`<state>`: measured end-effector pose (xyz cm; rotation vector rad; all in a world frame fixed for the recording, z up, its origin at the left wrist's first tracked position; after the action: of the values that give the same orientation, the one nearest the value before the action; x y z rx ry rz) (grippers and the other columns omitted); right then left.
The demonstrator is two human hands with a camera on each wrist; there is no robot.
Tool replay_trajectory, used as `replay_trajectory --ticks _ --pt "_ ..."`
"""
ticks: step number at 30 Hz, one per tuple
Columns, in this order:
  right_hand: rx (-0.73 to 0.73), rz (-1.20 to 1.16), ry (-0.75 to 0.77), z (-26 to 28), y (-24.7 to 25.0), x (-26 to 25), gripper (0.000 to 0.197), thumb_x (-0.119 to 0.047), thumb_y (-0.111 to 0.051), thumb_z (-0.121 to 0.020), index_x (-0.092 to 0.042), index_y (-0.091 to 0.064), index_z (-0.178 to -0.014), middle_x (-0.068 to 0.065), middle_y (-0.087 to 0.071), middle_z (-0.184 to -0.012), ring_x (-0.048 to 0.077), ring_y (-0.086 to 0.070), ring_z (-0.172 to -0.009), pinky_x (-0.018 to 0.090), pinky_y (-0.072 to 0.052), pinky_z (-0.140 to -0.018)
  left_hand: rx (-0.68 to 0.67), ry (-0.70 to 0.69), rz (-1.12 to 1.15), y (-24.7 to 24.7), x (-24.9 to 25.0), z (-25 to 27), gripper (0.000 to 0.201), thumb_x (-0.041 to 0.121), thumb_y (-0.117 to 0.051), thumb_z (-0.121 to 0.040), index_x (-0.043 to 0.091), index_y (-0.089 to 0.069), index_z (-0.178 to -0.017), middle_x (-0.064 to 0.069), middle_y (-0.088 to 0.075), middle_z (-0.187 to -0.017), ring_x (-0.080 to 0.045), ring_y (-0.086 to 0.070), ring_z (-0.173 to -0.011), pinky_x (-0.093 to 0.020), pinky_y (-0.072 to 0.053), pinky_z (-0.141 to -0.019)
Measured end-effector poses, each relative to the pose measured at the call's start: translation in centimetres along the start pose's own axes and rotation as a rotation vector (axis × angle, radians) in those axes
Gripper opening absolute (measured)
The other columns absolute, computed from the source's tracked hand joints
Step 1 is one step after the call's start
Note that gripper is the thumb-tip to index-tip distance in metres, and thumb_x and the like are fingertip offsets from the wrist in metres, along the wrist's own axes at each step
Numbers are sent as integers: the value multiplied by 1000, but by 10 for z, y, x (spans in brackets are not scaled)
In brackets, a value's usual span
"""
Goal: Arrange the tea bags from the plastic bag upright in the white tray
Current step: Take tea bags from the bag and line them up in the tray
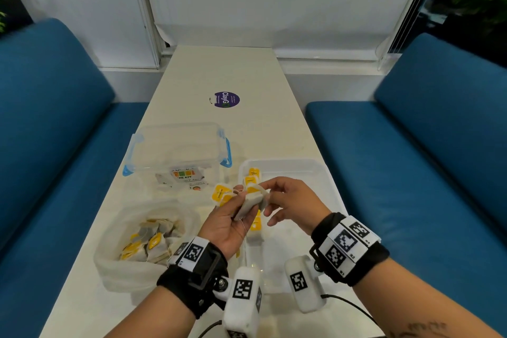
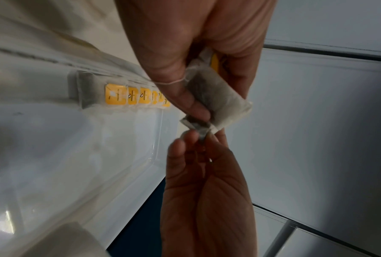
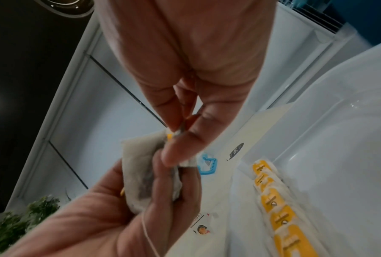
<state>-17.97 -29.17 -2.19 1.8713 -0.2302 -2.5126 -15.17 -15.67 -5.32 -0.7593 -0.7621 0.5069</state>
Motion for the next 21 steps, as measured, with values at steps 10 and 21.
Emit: replay_trajectory --ticks 10,21 --pt "-81 360 163 -7 6 -6 12 -6 -67 -83 -14 -60 -78 -1 -67 -63 3 -63 -55 12 -46 -54 -15 -25 -163 -7 6 5 17 -10 -47 -87 3 -57 -85 -11 -70 -64 -18 -69 -57 -22 -57 -53" --pt "-17 216 14 -14 16 -1 21 2 -48 -91 -16 -51 -101 8 -55 -89 15 -56 -58 25 -48 -43 68 -52 29 3 22 2 17 -6 -46 -89 3 -57 -80 -11 -60 -84 -28 -61 -82 -25 -57 -51"
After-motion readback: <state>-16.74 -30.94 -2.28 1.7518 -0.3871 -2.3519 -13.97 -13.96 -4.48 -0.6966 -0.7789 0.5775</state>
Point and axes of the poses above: each hand's wrist, its own z-axis away from the middle knuckle, its own y-axis out of the back of the hand, x = y × z, the point moved 1 cm from there along -z, towards the middle knuckle
